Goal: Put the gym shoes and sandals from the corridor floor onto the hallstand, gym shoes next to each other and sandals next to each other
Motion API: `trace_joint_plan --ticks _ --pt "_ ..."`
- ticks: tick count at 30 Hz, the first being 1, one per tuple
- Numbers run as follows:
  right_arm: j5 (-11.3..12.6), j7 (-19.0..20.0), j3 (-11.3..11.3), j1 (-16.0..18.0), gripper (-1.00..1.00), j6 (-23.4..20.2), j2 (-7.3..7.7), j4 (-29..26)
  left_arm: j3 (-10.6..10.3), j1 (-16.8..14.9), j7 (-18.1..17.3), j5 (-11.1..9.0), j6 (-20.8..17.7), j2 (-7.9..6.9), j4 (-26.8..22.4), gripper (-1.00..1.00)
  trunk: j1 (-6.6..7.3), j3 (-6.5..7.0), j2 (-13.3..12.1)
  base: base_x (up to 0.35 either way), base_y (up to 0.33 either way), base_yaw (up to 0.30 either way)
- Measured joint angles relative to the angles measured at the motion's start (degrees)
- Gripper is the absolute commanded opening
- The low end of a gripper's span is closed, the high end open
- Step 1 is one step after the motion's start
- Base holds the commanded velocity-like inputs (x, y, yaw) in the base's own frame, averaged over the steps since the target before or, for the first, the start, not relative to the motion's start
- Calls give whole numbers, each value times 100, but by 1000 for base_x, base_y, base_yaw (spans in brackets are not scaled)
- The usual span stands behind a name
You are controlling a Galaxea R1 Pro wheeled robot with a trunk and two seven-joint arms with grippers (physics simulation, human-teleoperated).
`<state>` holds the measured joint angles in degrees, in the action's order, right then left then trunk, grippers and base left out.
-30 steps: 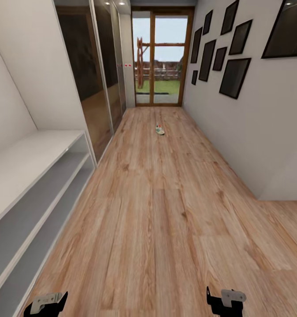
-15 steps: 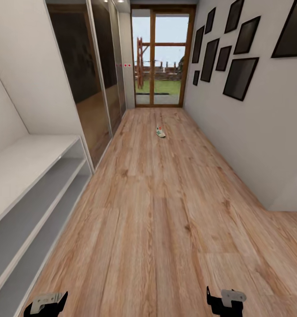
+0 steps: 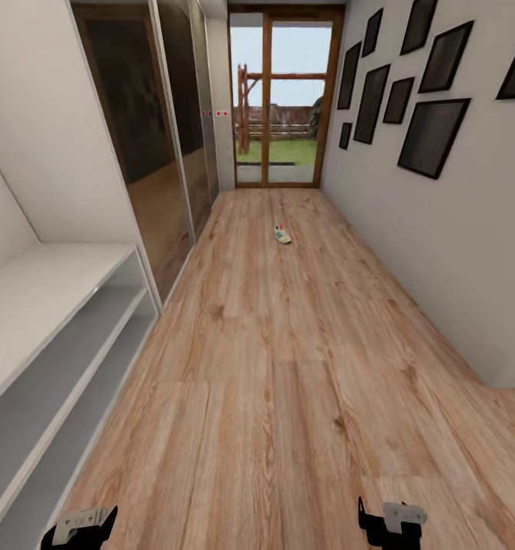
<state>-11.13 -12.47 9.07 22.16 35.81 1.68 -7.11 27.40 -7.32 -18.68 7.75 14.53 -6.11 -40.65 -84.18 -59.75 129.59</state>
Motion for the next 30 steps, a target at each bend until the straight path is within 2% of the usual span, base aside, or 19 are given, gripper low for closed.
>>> trace_joint_plan --ticks 6,11,12,15,16,19,20,22,25,30 --pt "-4 8 1 -1 100 0 -10 100 -7 0 0 0 -5 9 8 100 0 0 0 338 99 0" --pt "3 8 -14 1 100 0 -58 173 -13 -19 54 36 -12 246 -1 100 0 0 0 338 99 0" --pt "7 8 -36 2 100 -1 -79 168 -18 -45 178 56 -19 381 -4 100 0 0 0 338 99 0" --pt "9 13 -70 3 100 0 -128 151 -44 -65 389 62 -25 529 -8 100 0 0 0 338 99 0" --pt "3 19 -126 4 100 0 -216 72 -233 -96 715 72 -28 675 -15 100 0 0 0 338 99 0" --pt "10 22 -129 4 100 1 -303 -50 -488 -177 951 67 -38 749 -13 100 0 0 0 338 99 0" --pt "-3 22 -157 5 100 -2 -423 -285 -859 -292 1262 66 -51 793 -9 100 0 1 0 338 99 0" --pt "3 23 -146 5 100 0 -503 -481 -1080 -349 1511 48 -62 805 -5 100 0 0 0 338 99 0" --pt "8 24 -146 4 100 1 -552 -633 -1199 -381 1740 26 -58 806 2 100 0 0 0 338 99 0" --pt "-1 26 -151 4 100 2 -564 -701 -1259 -401 1864 -6 -52 793 -6 100 0 0 0 338 99 0"
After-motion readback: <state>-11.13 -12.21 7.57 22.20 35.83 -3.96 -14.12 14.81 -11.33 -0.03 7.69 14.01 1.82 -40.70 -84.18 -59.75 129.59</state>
